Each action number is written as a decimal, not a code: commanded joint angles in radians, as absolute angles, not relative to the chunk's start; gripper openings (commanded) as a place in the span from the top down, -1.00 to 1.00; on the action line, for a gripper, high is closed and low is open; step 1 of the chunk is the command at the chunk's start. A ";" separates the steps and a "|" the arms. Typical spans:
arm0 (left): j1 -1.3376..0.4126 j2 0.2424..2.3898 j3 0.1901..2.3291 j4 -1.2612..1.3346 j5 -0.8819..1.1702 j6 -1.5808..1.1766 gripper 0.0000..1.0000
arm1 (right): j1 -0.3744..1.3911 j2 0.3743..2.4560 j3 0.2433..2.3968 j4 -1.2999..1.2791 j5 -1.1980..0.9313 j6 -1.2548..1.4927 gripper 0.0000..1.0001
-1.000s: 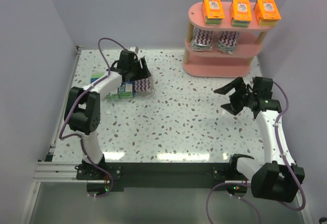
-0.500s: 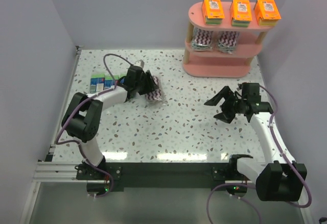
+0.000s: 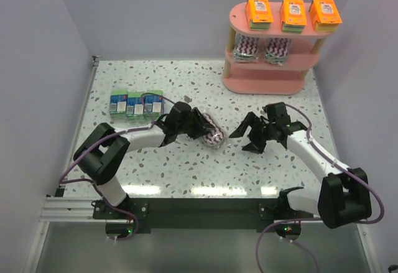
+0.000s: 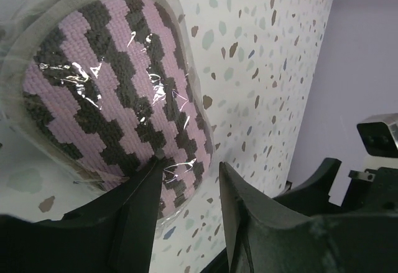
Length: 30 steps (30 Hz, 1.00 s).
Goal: Place and organize the cleaning sponges onto the shelf
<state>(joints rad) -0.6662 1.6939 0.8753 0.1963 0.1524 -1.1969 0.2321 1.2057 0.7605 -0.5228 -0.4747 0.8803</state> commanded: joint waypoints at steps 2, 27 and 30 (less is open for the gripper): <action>-0.693 1.704 0.833 0.278 0.172 -1.312 0.07 | 0.276 1.275 0.738 -0.370 -0.443 0.937 -0.62; -0.701 1.734 0.830 0.305 0.235 -1.263 0.13 | 0.370 1.585 0.710 -0.061 -0.405 0.991 1.00; -0.687 1.649 0.867 0.220 0.204 -1.212 -0.07 | 0.365 1.543 0.704 -0.103 -0.413 0.992 1.00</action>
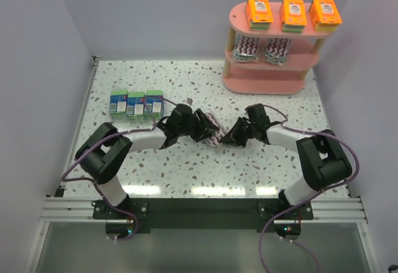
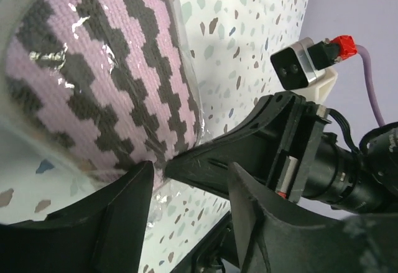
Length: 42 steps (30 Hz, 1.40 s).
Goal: Place and organize the cleaning sponges onto the shelf
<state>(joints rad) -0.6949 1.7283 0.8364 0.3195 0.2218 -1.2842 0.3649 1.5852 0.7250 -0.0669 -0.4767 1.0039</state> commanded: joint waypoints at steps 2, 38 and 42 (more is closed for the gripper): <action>-0.667 1.563 0.925 0.119 0.160 -1.174 -0.20 | 0.357 1.513 0.700 -0.124 -0.416 0.994 1.00; -0.351 1.158 0.910 -0.198 0.321 -0.948 -0.58 | -0.471 1.315 1.321 -0.484 -0.619 1.031 1.00; -0.351 1.154 0.885 -0.178 0.331 -0.954 -0.58 | -0.486 1.351 1.273 -0.211 -0.732 1.208 1.00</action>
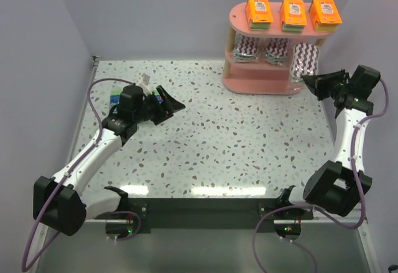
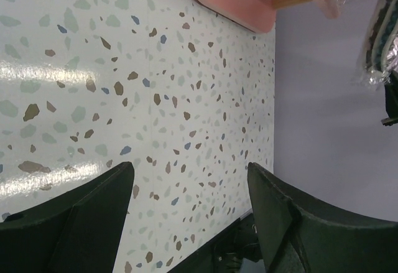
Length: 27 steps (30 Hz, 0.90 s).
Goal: Place and organize the cleaning sponges onto the shelf
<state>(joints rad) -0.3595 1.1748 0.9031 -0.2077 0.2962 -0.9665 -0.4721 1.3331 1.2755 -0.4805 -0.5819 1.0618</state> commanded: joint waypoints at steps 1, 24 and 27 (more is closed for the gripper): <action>-0.351 1.152 0.879 -0.170 0.337 -0.954 -0.58 | -0.488 1.362 1.273 -0.172 -0.741 1.235 1.00; -0.347 1.198 0.836 -0.078 0.383 -0.991 -0.57 | -0.494 1.718 1.563 -0.186 -0.830 1.227 1.00; -0.347 1.198 0.833 -0.078 0.385 -0.994 -0.57 | -0.494 1.729 1.574 -0.241 -0.769 1.198 1.00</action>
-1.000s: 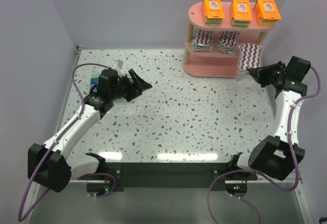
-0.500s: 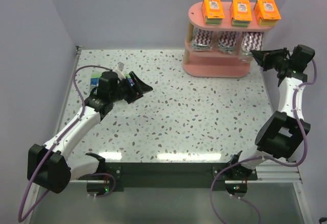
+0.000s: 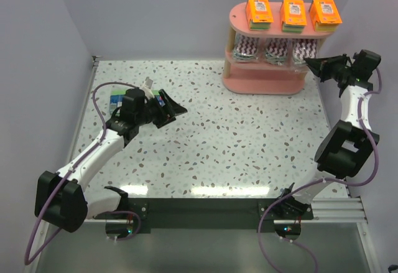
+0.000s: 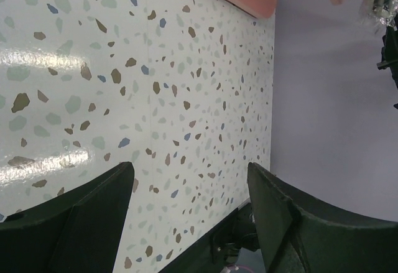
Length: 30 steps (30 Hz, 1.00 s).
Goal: Place and organize the cleaning sponges onto the shelf
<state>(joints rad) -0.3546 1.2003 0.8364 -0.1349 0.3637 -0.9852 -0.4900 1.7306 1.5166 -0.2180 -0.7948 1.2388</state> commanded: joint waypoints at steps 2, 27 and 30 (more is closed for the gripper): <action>-0.347 1.193 0.827 -0.081 0.383 -0.999 -0.57 | -0.494 1.732 1.563 -0.242 -0.727 1.183 1.00; -0.347 1.140 0.798 -0.118 0.365 -1.000 -0.60 | -0.492 1.810 1.603 -0.196 -0.674 1.184 0.07; -0.347 1.140 0.804 -0.130 0.351 -0.993 -0.66 | -0.492 1.781 1.588 -0.219 -0.652 1.164 -0.26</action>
<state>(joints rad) -0.3546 1.1664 0.8021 -0.1398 0.3626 -0.9920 -0.4847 1.8698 1.5948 -0.2047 -0.6910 1.2022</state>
